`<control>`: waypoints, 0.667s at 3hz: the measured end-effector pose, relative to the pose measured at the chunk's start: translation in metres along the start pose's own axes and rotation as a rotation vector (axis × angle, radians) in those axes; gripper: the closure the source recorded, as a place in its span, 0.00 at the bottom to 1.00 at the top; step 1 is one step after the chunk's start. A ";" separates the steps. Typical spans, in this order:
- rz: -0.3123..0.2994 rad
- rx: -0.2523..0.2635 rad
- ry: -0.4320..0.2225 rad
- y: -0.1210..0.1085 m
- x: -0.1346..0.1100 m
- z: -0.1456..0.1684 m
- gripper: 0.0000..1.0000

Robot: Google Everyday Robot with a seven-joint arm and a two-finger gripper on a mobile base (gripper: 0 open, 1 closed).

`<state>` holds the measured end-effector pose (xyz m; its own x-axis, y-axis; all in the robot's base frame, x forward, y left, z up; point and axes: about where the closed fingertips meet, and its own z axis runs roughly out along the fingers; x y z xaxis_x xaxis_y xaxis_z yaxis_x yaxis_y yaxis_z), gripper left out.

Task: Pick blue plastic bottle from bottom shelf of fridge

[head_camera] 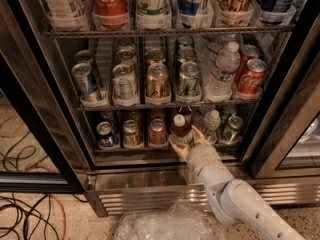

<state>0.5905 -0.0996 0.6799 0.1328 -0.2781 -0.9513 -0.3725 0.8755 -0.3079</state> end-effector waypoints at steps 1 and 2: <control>0.025 -0.055 -0.013 0.011 -0.006 -0.005 1.00; 0.063 -0.164 -0.028 0.026 -0.015 -0.025 1.00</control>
Offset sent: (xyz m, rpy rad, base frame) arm -0.0840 0.0435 0.0212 0.0851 0.0673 0.4049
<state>0.5564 -0.0826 0.6862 0.1287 -0.2114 -0.9689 -0.5258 0.8138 -0.2474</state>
